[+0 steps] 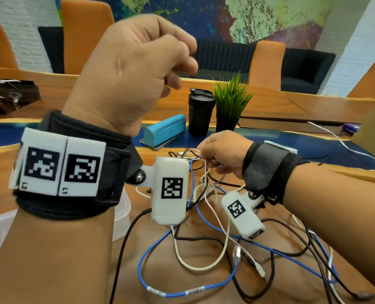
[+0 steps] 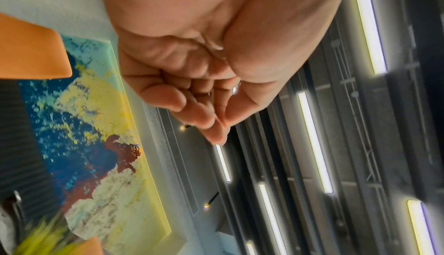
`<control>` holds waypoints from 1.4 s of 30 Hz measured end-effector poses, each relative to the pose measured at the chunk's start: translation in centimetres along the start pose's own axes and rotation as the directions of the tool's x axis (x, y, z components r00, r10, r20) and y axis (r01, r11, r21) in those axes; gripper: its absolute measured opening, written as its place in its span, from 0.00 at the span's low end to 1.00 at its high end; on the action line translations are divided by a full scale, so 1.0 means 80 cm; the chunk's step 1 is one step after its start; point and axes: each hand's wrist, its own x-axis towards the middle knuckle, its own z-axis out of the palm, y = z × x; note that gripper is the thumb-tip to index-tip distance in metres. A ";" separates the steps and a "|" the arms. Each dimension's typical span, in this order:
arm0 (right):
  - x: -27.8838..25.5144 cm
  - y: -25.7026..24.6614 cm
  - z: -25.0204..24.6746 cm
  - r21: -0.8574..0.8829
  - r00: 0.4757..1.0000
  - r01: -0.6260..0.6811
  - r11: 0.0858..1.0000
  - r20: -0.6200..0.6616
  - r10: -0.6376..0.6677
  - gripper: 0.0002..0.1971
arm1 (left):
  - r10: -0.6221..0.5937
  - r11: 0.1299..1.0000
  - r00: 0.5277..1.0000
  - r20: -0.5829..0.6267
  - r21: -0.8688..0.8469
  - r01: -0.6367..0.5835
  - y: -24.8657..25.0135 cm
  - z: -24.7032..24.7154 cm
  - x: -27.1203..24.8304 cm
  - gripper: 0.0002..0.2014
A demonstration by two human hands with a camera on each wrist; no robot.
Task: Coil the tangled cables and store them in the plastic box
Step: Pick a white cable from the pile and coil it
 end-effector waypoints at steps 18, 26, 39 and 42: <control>-0.099 -0.127 -0.118 0.350 0.777 0.630 0.693 -0.277 -0.566 0.15 | -0.084 0.996 0.988 0.126 -0.005 0.085 -0.026 0.043 -0.008 0.09; -0.113 -0.104 -0.128 0.236 0.701 0.706 0.668 -0.097 -0.707 0.16 | -0.036 0.995 0.999 0.024 0.099 0.033 -0.055 0.059 -0.003 0.17; -0.099 -0.036 -0.126 -0.573 0.780 0.471 0.670 -0.083 -0.620 0.19 | -0.242 0.953 0.914 0.326 -0.095 0.286 -0.043 0.070 -0.014 0.11; -0.107 -0.043 -0.094 -0.227 0.751 0.631 0.742 -0.062 -0.658 0.11 | -0.230 0.937 0.914 0.335 -0.179 0.301 -0.043 0.076 -0.014 0.11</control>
